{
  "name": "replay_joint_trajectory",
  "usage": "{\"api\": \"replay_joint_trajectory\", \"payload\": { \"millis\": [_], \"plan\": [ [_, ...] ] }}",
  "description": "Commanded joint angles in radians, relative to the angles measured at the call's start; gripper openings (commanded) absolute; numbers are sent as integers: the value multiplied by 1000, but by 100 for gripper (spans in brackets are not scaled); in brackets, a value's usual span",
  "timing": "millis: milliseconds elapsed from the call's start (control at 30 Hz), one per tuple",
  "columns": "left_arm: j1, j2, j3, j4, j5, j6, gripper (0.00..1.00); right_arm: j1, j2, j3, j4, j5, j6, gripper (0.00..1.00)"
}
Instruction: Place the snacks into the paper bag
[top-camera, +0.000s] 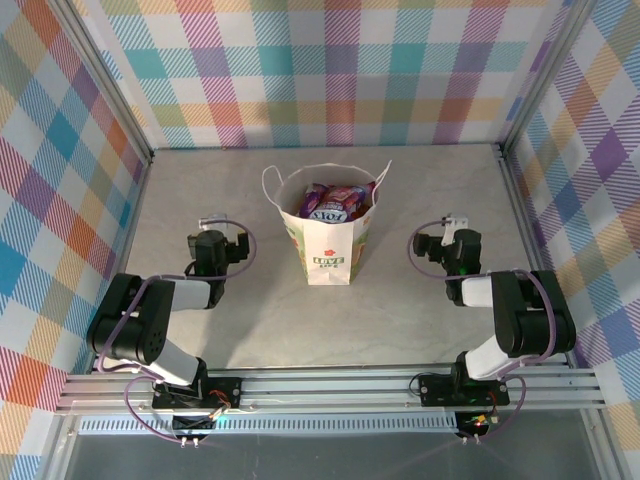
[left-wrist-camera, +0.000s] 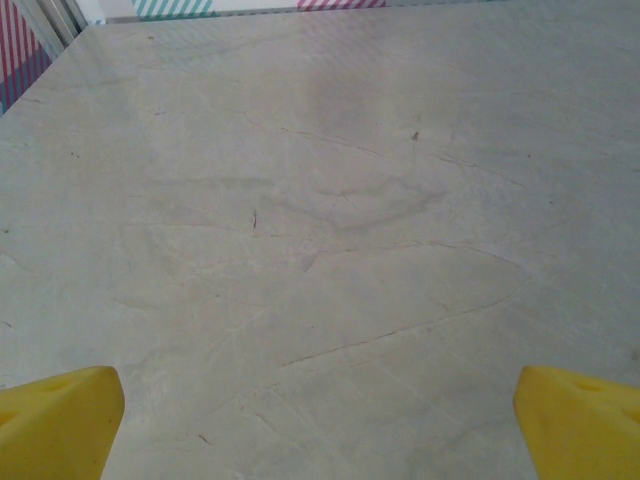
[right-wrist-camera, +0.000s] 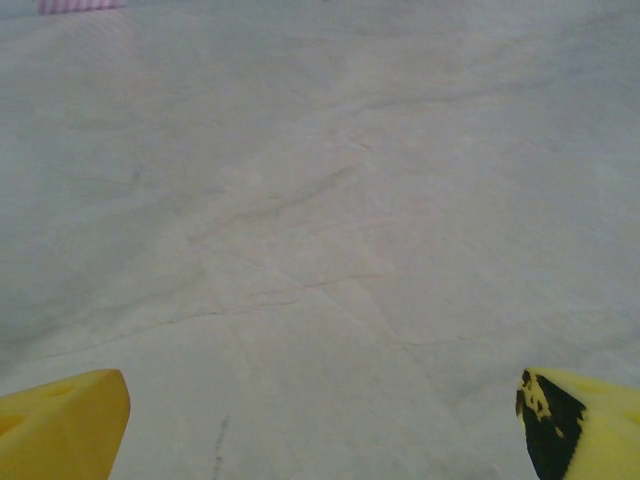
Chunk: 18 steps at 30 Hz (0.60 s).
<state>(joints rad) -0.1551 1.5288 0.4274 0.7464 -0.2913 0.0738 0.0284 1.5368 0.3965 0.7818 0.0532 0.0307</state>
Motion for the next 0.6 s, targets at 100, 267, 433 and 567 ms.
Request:
{"api": "replay_joint_trajectory", "payload": {
  "millis": [100, 267, 433, 567],
  "plan": [
    [36, 56, -46, 191, 54, -29, 100, -22, 2, 14, 52, -107, -31, 99],
    [65, 52, -22, 130, 81, -60, 100, -32, 3, 19, 43, -127, -26, 99],
    [68, 51, -21, 124, 85, -63, 100, -34, 2, 18, 45, -125, -26, 99],
    [68, 51, -21, 124, 85, -62, 100, -32, 2, 17, 47, -125, -27, 99]
  ]
}}
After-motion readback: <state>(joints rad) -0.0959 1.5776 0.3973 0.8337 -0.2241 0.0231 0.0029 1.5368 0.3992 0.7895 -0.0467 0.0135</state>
